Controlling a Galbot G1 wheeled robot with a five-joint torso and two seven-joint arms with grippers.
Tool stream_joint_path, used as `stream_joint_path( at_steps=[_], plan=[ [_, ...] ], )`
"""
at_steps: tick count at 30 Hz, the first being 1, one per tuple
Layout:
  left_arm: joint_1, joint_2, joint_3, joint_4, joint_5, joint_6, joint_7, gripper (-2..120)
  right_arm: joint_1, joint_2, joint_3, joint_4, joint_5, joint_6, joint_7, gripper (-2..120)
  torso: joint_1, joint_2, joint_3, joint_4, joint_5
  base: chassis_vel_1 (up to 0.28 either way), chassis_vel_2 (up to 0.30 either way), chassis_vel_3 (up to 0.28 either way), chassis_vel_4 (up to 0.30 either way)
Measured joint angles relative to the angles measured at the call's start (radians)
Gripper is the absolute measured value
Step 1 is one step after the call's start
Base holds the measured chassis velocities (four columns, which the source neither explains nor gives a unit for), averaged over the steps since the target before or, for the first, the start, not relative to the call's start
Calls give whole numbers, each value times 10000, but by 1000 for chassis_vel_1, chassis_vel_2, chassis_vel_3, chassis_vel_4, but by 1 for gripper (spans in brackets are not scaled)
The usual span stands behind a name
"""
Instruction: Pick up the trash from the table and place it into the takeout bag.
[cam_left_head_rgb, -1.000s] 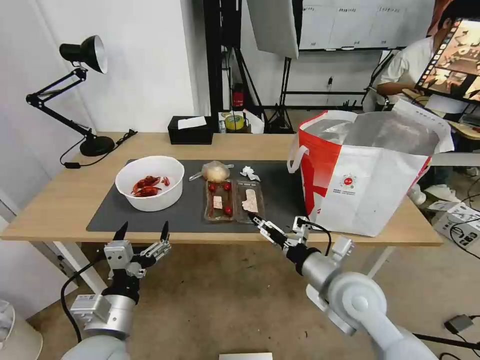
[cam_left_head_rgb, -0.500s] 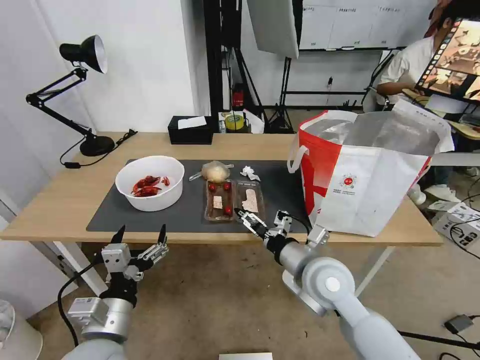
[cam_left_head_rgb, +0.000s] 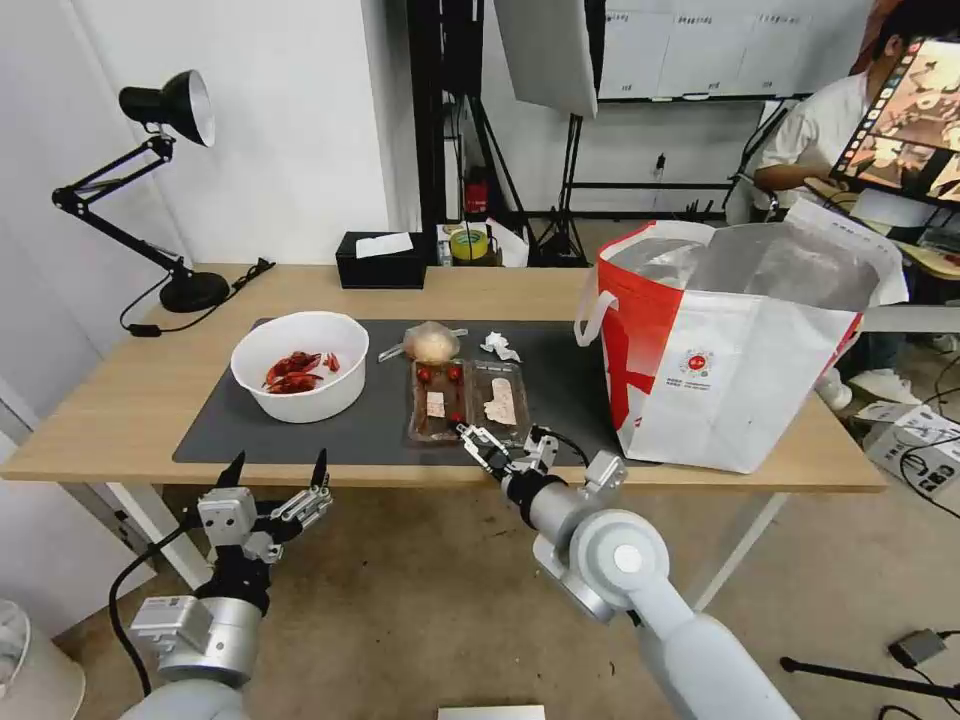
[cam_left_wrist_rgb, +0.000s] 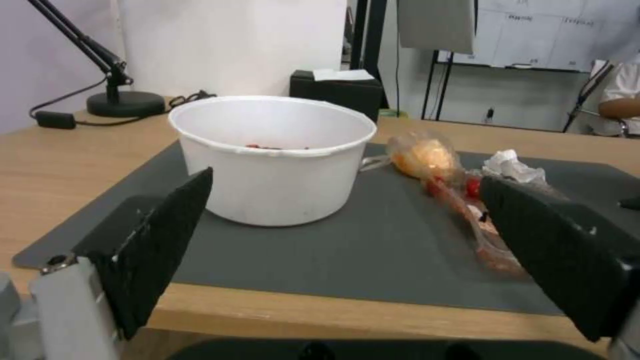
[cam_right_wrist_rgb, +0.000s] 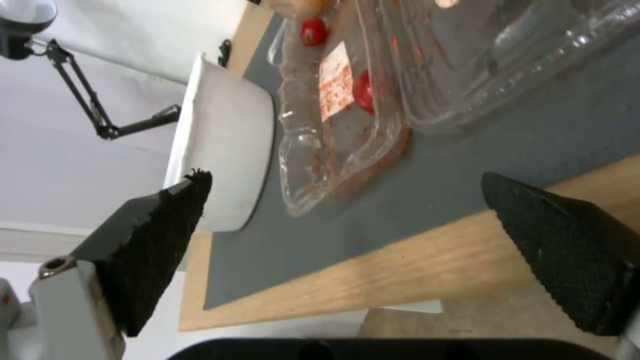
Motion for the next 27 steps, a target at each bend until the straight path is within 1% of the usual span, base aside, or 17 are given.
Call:
stream_joint_path(
  at_steps=[13,21,27],
  plan=[
    [-4,-3,10,35,-1,-32,-6,100,436,377,8,-400,96,40,743,100,0,3,-2,0,0,0,0,0,0],
    [-12,-13,21,56,-3,-39,-11,100,538,556,23,-518,122,34,918,100,-1,3,-2,-1,0,0,0,0,0],
    [-13,-30,33,98,-4,-61,-16,100,598,882,77,-686,117,51,1114,100,-2,4,-3,-4,-1,0,0,0,0]
  ],
)
